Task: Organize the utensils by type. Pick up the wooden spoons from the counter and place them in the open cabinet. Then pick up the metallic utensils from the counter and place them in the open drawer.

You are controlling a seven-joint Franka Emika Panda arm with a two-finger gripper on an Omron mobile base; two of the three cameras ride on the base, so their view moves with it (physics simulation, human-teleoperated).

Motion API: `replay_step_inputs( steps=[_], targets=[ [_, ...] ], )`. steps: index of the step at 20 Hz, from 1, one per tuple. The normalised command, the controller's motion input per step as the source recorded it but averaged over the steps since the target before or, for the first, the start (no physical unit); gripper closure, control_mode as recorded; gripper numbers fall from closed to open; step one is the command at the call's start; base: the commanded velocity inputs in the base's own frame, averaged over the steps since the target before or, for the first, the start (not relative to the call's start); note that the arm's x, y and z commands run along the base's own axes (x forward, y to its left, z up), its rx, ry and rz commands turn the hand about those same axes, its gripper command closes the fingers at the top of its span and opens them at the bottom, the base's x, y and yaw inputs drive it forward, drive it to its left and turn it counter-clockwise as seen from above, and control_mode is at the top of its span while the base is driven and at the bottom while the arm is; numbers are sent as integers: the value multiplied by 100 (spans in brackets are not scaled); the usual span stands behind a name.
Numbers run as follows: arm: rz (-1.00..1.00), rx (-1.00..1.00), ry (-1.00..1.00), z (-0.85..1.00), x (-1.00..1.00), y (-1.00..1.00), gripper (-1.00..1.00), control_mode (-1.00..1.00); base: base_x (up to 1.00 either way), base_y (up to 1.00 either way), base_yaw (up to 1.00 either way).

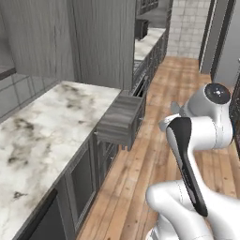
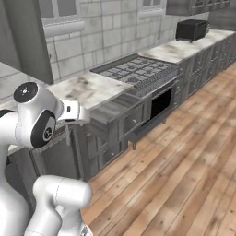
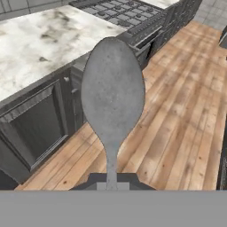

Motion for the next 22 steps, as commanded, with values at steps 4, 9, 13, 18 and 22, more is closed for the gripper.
replay_step_inputs(
  steps=[4,9,13,18,22],
  targets=[
    [0,0,0,0,0,0,100,100,57,0,-27],
    [0,0,0,0,0,0,100,100,66,1,-19],
    [0,0,0,0,0,0,100,100,62,1,-2],
    [0,0,0,0,0,0,100,100,59,16,0],
    [0,0,0,0,0,0,100,100,69,28,0]
  ],
)
